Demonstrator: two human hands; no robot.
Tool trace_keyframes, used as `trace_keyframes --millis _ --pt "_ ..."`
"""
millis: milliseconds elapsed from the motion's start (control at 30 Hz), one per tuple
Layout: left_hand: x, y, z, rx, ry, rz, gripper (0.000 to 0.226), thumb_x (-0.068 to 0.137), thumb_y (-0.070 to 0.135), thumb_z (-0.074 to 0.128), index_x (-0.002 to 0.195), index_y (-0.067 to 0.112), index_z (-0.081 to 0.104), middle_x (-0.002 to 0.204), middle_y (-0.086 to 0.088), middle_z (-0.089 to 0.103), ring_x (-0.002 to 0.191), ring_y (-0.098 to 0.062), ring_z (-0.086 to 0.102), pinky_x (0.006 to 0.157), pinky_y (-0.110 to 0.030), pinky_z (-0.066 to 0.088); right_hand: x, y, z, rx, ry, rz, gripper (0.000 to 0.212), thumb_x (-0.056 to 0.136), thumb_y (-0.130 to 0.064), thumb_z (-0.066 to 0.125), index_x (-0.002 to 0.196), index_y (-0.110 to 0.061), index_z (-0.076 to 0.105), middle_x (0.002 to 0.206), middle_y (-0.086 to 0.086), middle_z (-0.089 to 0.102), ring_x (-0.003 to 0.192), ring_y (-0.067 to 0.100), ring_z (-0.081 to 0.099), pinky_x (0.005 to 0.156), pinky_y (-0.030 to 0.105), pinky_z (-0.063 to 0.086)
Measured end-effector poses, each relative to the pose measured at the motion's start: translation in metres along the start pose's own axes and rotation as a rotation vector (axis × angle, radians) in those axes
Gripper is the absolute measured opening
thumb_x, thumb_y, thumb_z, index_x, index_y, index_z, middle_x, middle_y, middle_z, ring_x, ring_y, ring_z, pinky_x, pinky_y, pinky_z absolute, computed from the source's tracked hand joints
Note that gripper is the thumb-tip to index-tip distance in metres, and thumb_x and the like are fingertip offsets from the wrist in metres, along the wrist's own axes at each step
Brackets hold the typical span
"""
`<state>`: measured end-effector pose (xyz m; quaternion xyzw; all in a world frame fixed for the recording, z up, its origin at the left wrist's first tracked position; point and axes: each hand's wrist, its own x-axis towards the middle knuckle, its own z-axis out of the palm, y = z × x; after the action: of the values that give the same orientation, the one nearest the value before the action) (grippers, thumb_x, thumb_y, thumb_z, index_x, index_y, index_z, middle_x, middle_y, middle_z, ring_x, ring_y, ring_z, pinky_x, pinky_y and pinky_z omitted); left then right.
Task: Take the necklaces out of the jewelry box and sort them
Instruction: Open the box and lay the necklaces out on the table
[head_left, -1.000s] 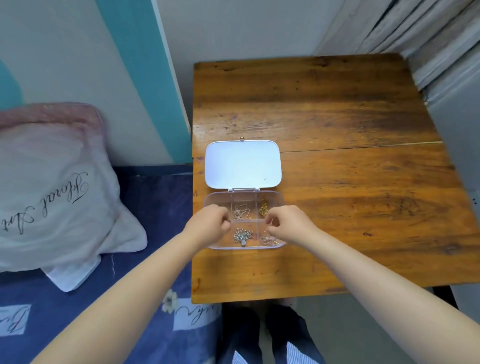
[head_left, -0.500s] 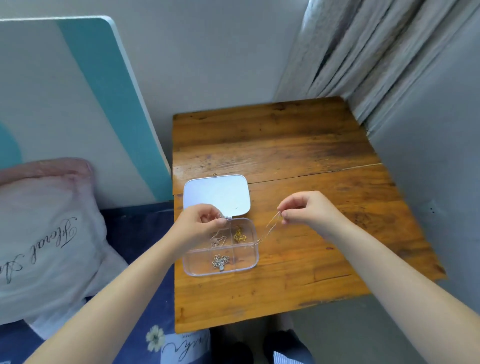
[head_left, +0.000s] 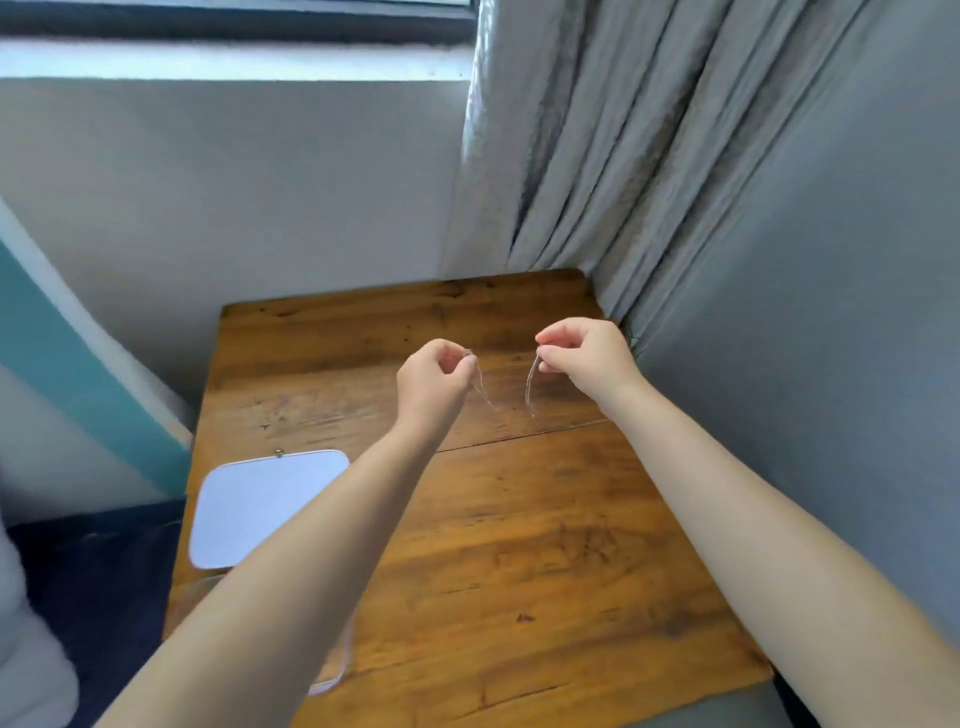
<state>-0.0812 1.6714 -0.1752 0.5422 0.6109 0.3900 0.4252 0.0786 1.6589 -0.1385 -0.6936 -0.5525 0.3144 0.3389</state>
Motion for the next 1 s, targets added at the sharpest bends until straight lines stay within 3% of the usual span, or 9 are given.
trace_keyframes --millis 100,233,367,433,533,633,767,900,1000 --pt "0.011 -0.015 0.05 0.042 -0.015 0.013 0.01 0.084 0.014 0.061 0.076 0.02 0.059 0.072 -0.002 0.066 0.074 -0.023 0.065 0.069 -0.032 0.051 0.016 0.045 -0.013 -0.022 -0.033 0.016 0.013 0.081 -0.007 0.059 0.091 -0.008 0.067 0.069 0.0 0.064 0.063 0.007 0.061 0.063 0.01 0.048" --pt "-0.005 -0.062 0.112 0.187 -0.145 -0.016 0.007 0.083 0.008 0.063 0.085 0.01 0.069 0.083 -0.011 0.072 0.073 -0.02 0.062 0.072 -0.026 0.048 0.003 0.128 -0.02 -0.02 -0.076 0.161 0.013 0.081 -0.001 0.059 0.091 -0.003 0.066 0.076 0.007 0.063 0.068 0.021 0.065 0.07 0.023 0.048" --pt "-0.039 -0.109 0.156 0.395 -0.31 0.02 0.011 0.084 0.008 0.061 0.09 0.006 0.069 0.093 -0.013 0.073 0.087 -0.028 0.064 0.078 -0.033 0.051 -0.031 0.205 -0.016 -0.064 -0.113 0.364 0.016 0.083 -0.003 0.057 0.097 -0.002 0.064 0.082 0.01 0.066 0.071 0.015 0.062 0.05 -0.002 0.041" --pt "-0.057 -0.124 0.168 0.462 -0.369 0.057 0.013 0.085 0.009 0.06 0.093 0.007 0.068 0.094 -0.014 0.071 0.087 -0.03 0.063 0.074 -0.035 0.051 -0.048 0.232 -0.014 -0.107 -0.145 0.407 0.015 0.083 -0.005 0.057 0.096 -0.005 0.065 0.082 0.01 0.069 0.075 0.016 0.063 0.051 0.0 0.041" --pt "-0.084 -0.135 0.181 0.542 -0.442 0.184 0.012 0.084 0.01 0.06 0.092 0.007 0.069 0.087 -0.016 0.066 0.08 -0.034 0.06 0.063 -0.036 0.05 -0.074 0.259 -0.016 -0.182 -0.171 0.417 0.015 0.082 -0.007 0.059 0.096 -0.006 0.066 0.089 0.012 0.07 0.078 0.019 0.063 0.067 0.018 0.044" --pt "-0.108 -0.139 0.189 0.606 -0.53 0.316 0.009 0.082 0.006 0.062 0.088 0.003 0.068 0.08 -0.02 0.063 0.076 -0.036 0.06 0.055 -0.039 0.051 -0.096 0.275 -0.022 -0.246 -0.146 0.355 0.015 0.079 -0.004 0.061 0.093 -0.005 0.067 0.09 0.013 0.069 0.067 0.016 0.055 0.062 0.015 0.038" --pt "-0.135 -0.14 0.195 0.669 -0.61 0.44 0.005 0.074 0.001 0.07 0.079 0.0 0.068 0.072 -0.02 0.064 0.068 -0.037 0.062 0.043 -0.037 0.053 -0.127 0.288 -0.032 -0.301 -0.163 0.313 0.014 0.077 -0.002 0.06 0.09 -0.003 0.067 0.089 0.014 0.067 0.065 0.015 0.05 0.064 0.021 0.039" --pt "-0.163 -0.14 0.2 0.658 -0.695 0.452 0.006 0.071 -0.001 0.072 0.075 0.001 0.069 0.07 -0.018 0.065 0.065 -0.034 0.063 0.038 -0.037 0.053 -0.16 0.298 -0.038 -0.29 -0.175 0.363 0.011 0.078 -0.001 0.061 0.087 -0.001 0.067 0.089 0.014 0.065 0.06 0.015 0.05 0.056 0.012 0.033" --pt "-0.176 -0.138 0.204 0.63 -0.723 0.465 0.01 0.069 -0.002 0.074 0.076 0.006 0.073 0.072 -0.015 0.069 0.064 -0.032 0.063 0.038 -0.034 0.052 -0.177 0.3 -0.039 -0.259 -0.154 0.399 0.008 0.077 0.001 0.062 0.083 0.0 0.068 0.085 0.013 0.064 0.056 0.014 0.048 0.055 0.01 0.036"
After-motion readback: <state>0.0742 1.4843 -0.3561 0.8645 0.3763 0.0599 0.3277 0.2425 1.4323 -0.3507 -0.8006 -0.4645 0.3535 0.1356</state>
